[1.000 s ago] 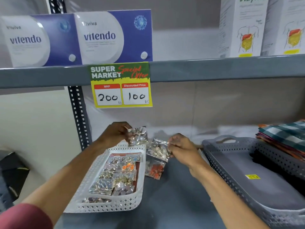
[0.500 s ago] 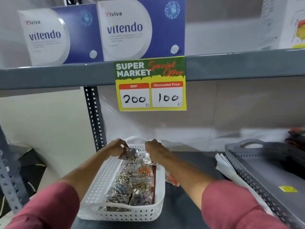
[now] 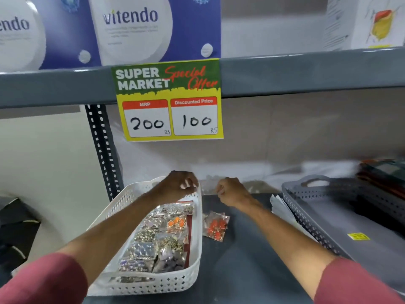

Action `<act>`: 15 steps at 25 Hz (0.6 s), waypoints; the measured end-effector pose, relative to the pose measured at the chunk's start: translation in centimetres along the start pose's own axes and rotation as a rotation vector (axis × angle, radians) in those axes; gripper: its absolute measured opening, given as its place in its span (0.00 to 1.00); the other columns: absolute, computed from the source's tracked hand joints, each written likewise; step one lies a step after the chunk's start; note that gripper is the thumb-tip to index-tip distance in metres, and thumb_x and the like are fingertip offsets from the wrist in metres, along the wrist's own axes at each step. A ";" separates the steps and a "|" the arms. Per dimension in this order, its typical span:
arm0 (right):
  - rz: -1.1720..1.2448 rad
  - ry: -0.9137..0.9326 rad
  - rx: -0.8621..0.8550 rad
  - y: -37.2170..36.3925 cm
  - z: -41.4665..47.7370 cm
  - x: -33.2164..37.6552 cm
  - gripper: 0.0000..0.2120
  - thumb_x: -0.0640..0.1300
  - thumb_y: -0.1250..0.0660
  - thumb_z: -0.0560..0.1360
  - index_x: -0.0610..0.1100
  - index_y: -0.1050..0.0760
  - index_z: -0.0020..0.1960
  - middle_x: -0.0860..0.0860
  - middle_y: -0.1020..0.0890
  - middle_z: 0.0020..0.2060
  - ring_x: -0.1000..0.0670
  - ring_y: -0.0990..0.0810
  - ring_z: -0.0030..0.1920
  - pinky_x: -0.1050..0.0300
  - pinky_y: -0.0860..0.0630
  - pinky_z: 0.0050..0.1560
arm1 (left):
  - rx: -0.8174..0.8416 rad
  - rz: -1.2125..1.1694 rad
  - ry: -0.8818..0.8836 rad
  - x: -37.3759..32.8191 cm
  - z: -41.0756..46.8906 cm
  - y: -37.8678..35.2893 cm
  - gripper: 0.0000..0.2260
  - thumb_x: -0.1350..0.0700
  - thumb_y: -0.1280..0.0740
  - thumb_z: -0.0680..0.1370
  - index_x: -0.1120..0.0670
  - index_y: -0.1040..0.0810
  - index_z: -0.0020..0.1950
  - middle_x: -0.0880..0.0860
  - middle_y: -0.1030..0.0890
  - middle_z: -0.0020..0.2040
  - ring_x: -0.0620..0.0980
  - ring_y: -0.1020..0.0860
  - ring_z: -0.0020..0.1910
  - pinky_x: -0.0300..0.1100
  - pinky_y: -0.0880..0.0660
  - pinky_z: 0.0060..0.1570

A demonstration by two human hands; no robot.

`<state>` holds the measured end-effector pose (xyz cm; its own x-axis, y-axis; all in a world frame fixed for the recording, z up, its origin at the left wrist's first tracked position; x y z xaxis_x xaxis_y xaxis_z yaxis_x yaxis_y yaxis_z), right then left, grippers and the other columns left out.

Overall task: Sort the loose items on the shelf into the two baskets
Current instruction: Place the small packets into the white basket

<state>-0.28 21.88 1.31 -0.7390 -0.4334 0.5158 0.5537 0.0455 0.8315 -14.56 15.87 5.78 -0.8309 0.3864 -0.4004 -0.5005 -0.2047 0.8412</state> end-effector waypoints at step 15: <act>0.345 -0.286 0.109 -2.0 -2.8 -6.9 0.08 0.38 0.30 0.72 0.39 0.21 0.51 0.47 0.18 0.42 0.51 0.21 0.39 0.60 0.23 0.38 | 0.344 0.203 0.111 -3.6 2.0 -9.1 0.09 0.61 0.28 0.73 0.59 0.18 0.52 0.55 0.18 0.47 0.53 0.17 0.47 0.46 0.21 0.51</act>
<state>4.76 22.28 -4.44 -0.6032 -0.1109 0.7899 0.7538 0.2445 0.6100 -6.51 18.12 0.34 -0.9350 0.2655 -0.2352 -0.2295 0.0528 0.9719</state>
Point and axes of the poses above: each hand's wrist, its own z-axis towards the middle knuckle, its own y-axis out of the back of the hand, x = y × z, the point moved 9 cm from there along z, towards the middle knuckle
